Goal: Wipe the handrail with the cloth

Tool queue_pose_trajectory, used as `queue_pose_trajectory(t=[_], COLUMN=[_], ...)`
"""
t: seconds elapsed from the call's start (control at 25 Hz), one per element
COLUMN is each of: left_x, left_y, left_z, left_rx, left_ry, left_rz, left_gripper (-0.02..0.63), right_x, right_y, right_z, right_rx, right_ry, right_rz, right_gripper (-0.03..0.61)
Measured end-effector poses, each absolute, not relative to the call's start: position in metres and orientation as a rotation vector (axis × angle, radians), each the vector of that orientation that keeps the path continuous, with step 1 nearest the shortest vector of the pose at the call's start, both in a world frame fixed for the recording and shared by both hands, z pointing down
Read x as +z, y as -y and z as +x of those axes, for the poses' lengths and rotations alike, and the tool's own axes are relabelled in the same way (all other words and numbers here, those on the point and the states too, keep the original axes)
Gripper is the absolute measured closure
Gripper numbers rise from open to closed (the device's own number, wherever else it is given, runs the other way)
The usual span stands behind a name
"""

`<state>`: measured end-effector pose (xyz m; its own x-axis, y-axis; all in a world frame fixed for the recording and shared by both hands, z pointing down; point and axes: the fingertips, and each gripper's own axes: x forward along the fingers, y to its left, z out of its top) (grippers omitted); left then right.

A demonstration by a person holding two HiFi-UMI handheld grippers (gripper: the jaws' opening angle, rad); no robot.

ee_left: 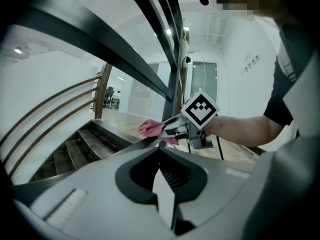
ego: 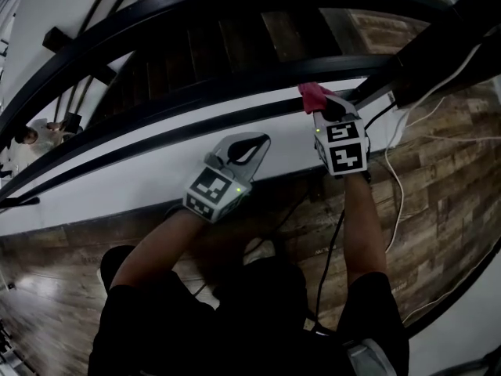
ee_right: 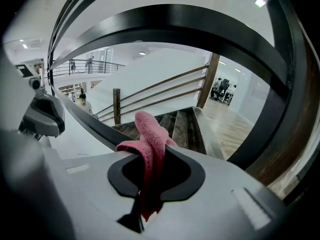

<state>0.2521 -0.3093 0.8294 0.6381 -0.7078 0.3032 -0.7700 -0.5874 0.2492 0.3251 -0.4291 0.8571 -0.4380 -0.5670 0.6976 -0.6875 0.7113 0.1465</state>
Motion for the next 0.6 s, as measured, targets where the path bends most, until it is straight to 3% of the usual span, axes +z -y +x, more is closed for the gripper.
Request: queue_pose_trajectory(t=[0.6], left_x=[0.830], left_y=[0.290], left_z=[0.215], left_rx=[0.268], left_ry=[1.221], left_rz=[2.489], left_gripper=[0.614], right_x=[0.861], right_y=[0.396], right_z=[0.275], right_rx=[0.157], right_ry=[2.161], right_rz=[0.794], right_gripper=[0.535])
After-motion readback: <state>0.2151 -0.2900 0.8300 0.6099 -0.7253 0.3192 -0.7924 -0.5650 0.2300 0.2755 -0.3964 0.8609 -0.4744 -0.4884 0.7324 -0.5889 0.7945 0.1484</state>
